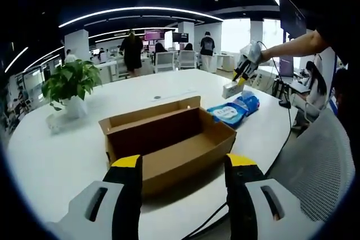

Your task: Operate the shoe box by opening the lid, removing the specified soft item, and placing it in the target area until the item is outside and the box remains undamaged.

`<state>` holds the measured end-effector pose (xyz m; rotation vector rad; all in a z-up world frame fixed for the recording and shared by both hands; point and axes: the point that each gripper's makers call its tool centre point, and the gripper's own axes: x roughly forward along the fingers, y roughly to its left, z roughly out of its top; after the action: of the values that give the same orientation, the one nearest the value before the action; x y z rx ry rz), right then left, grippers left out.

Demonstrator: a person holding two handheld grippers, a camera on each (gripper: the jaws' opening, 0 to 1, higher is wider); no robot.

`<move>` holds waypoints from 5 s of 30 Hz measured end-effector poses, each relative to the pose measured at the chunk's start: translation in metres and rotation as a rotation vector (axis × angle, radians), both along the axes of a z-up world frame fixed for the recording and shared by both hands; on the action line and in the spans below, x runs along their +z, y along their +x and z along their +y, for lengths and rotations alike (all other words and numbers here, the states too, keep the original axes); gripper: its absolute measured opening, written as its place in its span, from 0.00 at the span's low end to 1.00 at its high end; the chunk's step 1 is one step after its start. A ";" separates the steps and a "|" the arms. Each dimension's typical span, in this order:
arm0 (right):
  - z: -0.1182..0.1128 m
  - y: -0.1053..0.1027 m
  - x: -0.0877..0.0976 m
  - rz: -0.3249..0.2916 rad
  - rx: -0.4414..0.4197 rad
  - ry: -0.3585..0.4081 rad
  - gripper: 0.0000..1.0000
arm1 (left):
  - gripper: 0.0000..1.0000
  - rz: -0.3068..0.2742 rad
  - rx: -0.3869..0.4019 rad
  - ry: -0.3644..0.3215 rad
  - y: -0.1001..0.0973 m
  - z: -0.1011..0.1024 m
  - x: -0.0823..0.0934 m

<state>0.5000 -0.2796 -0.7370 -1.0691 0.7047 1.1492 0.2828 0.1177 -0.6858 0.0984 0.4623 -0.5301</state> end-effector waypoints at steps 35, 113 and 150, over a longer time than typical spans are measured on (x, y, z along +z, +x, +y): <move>-0.047 0.023 -0.064 0.076 -0.005 -0.120 0.13 | 0.59 0.035 0.003 0.055 0.000 0.002 -0.011; 0.010 -0.047 0.000 0.048 -0.280 0.158 0.55 | 0.60 0.054 -0.017 0.016 0.005 0.000 -0.011; 0.053 -0.113 0.027 -0.024 -0.560 0.409 0.93 | 0.60 0.077 -0.143 0.144 0.045 0.037 0.001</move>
<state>0.3874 -0.2268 -0.7101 -0.4905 0.6574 0.7452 0.3278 0.1543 -0.6845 0.2511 0.5709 -0.6419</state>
